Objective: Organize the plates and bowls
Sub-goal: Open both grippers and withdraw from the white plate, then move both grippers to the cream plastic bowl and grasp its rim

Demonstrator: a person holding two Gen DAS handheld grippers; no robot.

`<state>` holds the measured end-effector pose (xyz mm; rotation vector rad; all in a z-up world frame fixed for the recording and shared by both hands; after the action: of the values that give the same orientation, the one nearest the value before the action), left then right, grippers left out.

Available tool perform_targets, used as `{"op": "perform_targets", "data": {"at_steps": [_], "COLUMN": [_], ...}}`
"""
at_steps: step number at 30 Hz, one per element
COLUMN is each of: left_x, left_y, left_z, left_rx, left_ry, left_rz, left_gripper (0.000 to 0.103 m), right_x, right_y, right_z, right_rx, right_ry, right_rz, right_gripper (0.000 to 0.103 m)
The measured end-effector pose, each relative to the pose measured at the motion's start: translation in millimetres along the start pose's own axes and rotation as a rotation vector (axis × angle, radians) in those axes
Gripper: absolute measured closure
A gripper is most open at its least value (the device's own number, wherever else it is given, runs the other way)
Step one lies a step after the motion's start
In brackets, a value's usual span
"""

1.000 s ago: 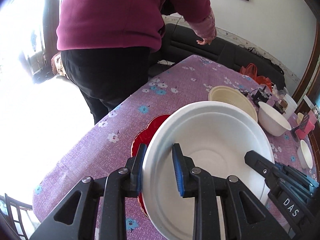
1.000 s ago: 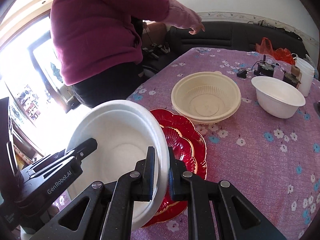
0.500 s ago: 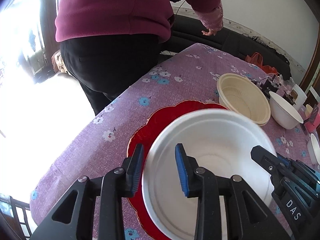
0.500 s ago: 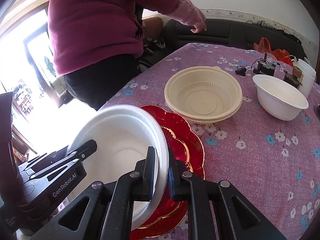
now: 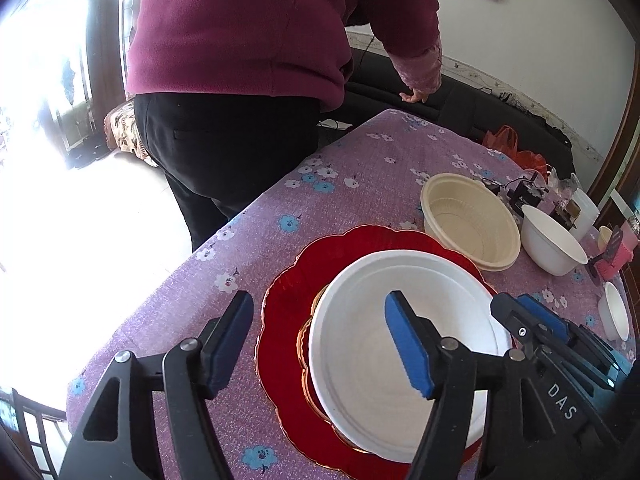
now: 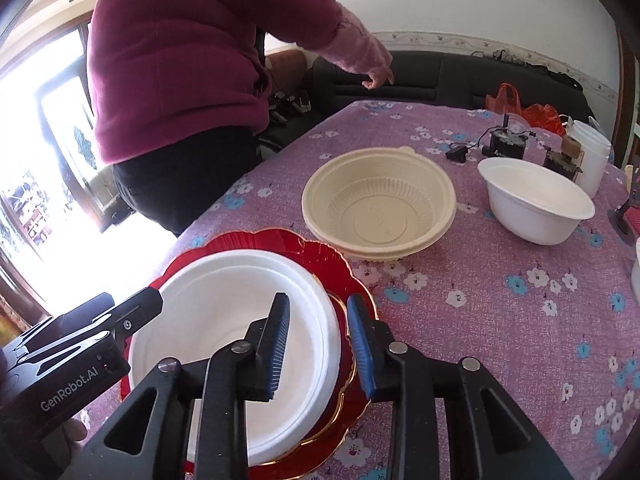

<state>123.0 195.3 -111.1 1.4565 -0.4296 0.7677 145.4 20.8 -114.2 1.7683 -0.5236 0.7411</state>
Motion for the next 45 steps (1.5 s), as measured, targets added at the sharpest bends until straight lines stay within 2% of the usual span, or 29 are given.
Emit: {"op": "perform_targets", "data": {"at_steps": [3,7,10,13,17,22,29,37,39,41,43,45], "left_x": [0.2,0.0,-2.1,-6.4,-13.5,-21.3,-31.3,-35.5,-31.5,-22.6,-7.5,11.3], "left_y": [11.5,34.2,53.3,69.4,84.0,94.6,100.4,99.7,98.3,96.8,95.7,94.8], "left_z": [1.9,13.3,27.5,43.5,64.5,84.9,108.7,122.1,122.7,120.2,113.8,105.3], "left_rx": [0.022,0.112,0.159,0.168,0.140,0.102,0.053,0.007,-0.018,-0.077,-0.134,-0.157], "left_ry": [-0.005,-0.057,-0.117,-0.175,-0.235,-0.287,-0.324,-0.335,-0.337,-0.328,-0.301,-0.266], "left_rz": [0.033,0.119,0.186,0.235,0.255,0.253,0.230,0.185,0.164,0.123,0.088,0.071], "left_gripper": [0.030,0.021,0.019,0.016,0.016,0.016,0.016,0.016,0.016,0.016,0.016,0.016], "right_x": [1.5,0.1,-3.6,-8.4,-14.6,-21.7,-27.1,-28.6,-27.7,-25.4,-21.6,-17.7], "right_y": [14.6,37.8,53.8,67.4,85.8,108.9,137.3,147.2,147.1,147.7,148.1,148.4], "right_z": [3.5,12.8,20.3,26.7,38.2,51.6,75.5,110.4,116.9,123.6,130.4,135.7], "right_rx": [-0.008,-0.011,-0.007,-0.013,-0.011,-0.012,-0.035,-0.047,-0.053,-0.064,-0.077,-0.088], "right_ry": [-0.014,-0.045,-0.067,-0.077,-0.106,-0.126,-0.151,-0.215,-0.225,-0.228,-0.229,-0.230], "right_rz": [0.040,0.091,0.116,0.136,0.154,0.188,0.243,0.249,0.249,0.250,0.250,0.252], "right_gripper": [0.065,0.058,0.056,0.055,0.053,0.052,0.044,0.044,0.044,0.044,0.044,0.044]}}
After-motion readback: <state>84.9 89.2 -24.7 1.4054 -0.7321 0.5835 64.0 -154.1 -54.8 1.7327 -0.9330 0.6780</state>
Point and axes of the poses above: each gripper's, at about its wrist camera, not at the fingertips, and y roughly against the way its jaws point, z to its right, x to its top, the point moved 2 cm from there along -y, roughly the way its jaws point, and after that the axes turned 1 degree about -y, right-handed, at the moved point
